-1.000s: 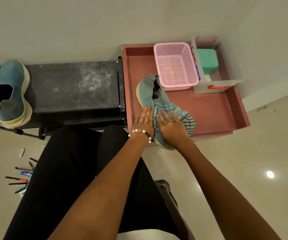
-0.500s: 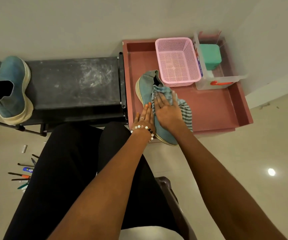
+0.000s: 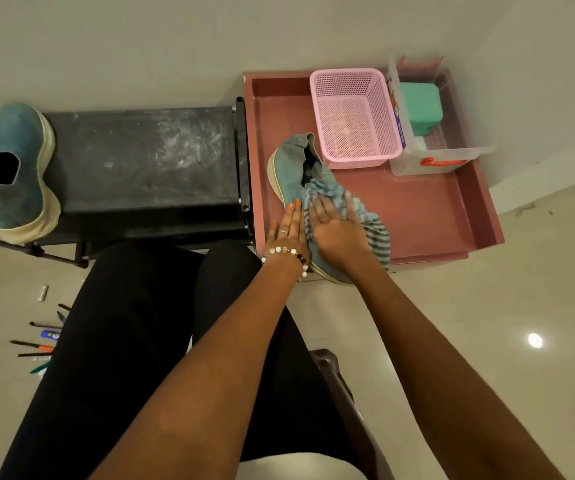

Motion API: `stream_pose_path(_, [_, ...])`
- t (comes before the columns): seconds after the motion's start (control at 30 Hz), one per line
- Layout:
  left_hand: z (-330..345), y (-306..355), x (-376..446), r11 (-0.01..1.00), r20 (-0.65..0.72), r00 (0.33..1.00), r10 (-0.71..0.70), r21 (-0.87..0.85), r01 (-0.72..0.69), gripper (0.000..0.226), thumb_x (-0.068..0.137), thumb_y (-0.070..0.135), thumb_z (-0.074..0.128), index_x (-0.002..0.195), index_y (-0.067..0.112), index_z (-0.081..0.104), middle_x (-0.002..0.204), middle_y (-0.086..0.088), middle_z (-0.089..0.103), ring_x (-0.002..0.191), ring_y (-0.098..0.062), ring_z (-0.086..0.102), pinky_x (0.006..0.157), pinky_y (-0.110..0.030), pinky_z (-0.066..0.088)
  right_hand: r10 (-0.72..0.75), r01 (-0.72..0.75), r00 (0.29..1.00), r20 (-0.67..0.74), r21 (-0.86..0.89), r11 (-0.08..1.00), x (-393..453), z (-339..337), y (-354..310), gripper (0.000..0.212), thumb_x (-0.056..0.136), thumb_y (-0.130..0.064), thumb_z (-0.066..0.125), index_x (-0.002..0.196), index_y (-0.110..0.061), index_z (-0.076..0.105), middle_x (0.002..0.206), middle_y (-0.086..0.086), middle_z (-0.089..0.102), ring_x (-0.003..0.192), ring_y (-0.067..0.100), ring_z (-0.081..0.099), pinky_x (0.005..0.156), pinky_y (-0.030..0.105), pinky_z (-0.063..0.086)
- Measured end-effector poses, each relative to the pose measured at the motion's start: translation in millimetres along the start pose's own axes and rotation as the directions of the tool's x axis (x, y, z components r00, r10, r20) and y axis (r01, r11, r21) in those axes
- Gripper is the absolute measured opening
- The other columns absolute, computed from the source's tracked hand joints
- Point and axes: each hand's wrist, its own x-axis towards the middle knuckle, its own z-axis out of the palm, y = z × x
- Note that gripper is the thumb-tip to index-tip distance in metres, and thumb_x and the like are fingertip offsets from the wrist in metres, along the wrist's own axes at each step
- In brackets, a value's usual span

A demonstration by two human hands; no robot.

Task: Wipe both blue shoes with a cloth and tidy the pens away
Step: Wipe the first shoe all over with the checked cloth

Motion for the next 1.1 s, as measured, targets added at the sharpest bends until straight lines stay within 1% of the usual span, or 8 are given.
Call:
stream_pose_path(0.2, [-4.5,0.2,0.1,1.0,0.071,0.997,0.002,-0.029,0.0,0.058,0.103,0.017,0.016,0.149,0.004,-0.017,0.154,-0.007,-0.033,0.142,-0.021,-0.029,0.117,-0.043,-0.004,0.025,-0.024,0.999,0.032,-0.035,0.999,23.7,-8.3,1.7,0.058,0.098,-0.024,0.02,0.15,-0.004,0.007,0.159,0.008,0.004,0.146,0.018,-0.003,0.113,0.058,-0.009])
stream_pose_path(0.33, [-4.9,1.6,-2.7,1.0,0.048,0.999,0.001,-0.008,-0.001,0.062,0.101,0.011,0.02,0.148,0.004,-0.02,0.153,-0.009,-0.035,0.142,-0.022,-0.03,0.117,-0.044,-0.005,-0.023,0.024,0.999,-0.029,0.054,0.998,-8.5,8.7,-1.8,0.058,0.097,-0.024,0.023,0.149,0.0,0.011,0.157,0.015,0.012,0.146,0.022,0.006,0.115,0.055,-0.004])
stream_pose_path(0.5, [-1.0,2.7,-3.0,1.0,-0.009,1.0,0.015,-0.022,-0.015,0.064,0.098,0.003,0.02,0.148,0.003,-0.02,0.153,-0.01,-0.034,0.142,-0.023,-0.028,0.117,-0.045,-0.004,-0.093,0.086,0.994,0.052,0.129,0.988,-64.2,18.7,-9.9,0.064,0.094,-0.014,0.033,0.15,-0.002,0.003,0.158,0.014,0.003,0.146,0.021,0.005,0.113,0.041,-0.013])
stream_pose_path(0.7, [-1.3,1.0,-3.6,0.997,-0.01,1.0,0.015,0.079,-0.014,0.061,0.102,0.018,0.017,0.148,0.003,-0.02,0.155,-0.01,-0.031,0.143,-0.023,-0.027,0.117,-0.047,-0.005,-0.001,0.002,1.0,-0.011,0.128,0.992,-5.3,7.2,-0.8,0.063,0.092,-0.027,0.003,0.148,0.0,0.013,0.157,0.015,0.011,0.146,0.023,0.008,0.114,0.053,-0.004])
stream_pose_path(0.8, [-4.5,0.1,-6.0,0.993,-0.008,0.999,0.039,0.111,-0.038,0.063,0.103,0.024,0.02,0.148,0.001,-0.018,0.155,-0.013,-0.029,0.144,-0.025,-0.025,0.117,-0.05,-0.005,0.011,-0.011,1.0,0.009,0.044,0.999,25.3,-6.6,4.4,0.056,0.099,-0.023,0.019,0.15,-0.003,0.008,0.159,0.009,0.006,0.146,0.019,0.0,0.113,0.053,-0.009])
stream_pose_path(0.87, [-3.3,0.0,-5.4,0.991,0.018,0.999,0.032,0.132,-0.035,0.081,0.1,0.032,0.038,0.147,0.001,-0.02,0.153,-0.015,-0.032,0.142,-0.027,-0.028,0.117,-0.052,-0.005,0.01,-0.01,1.0,0.013,0.016,1.0,29.1,-9.1,5.2,0.056,0.099,-0.022,0.021,0.15,-0.003,0.006,0.159,0.009,0.004,0.146,0.019,-0.002,0.114,0.053,-0.01])
stream_pose_path(0.97, [-1.5,-0.2,1.1,0.976,0.121,0.992,0.019,0.215,-0.044,0.14,0.067,0.056,0.077,0.143,0.0,-0.028,0.147,-0.019,-0.041,0.138,-0.032,-0.036,0.113,-0.057,-0.01,0.019,-0.019,1.0,0.003,0.038,0.999,17.3,-1.8,1.2,0.057,0.097,-0.021,0.019,0.149,-0.002,0.004,0.159,0.011,0.004,0.146,0.019,-0.003,0.114,0.052,-0.012])
stream_pose_path(1.1, [1.0,-0.9,1.5,0.984,0.082,0.996,0.022,0.173,-0.036,0.155,0.053,0.076,0.073,0.143,0.002,-0.029,0.148,-0.017,-0.041,0.139,-0.03,-0.035,0.113,-0.055,-0.011,-0.049,0.049,0.999,-0.002,0.077,0.996,-28.5,11.3,-1.8,0.064,0.097,-0.03,0.027,0.149,-0.001,0.005,0.158,0.014,0.007,0.146,0.022,0.004,0.114,0.049,-0.012])
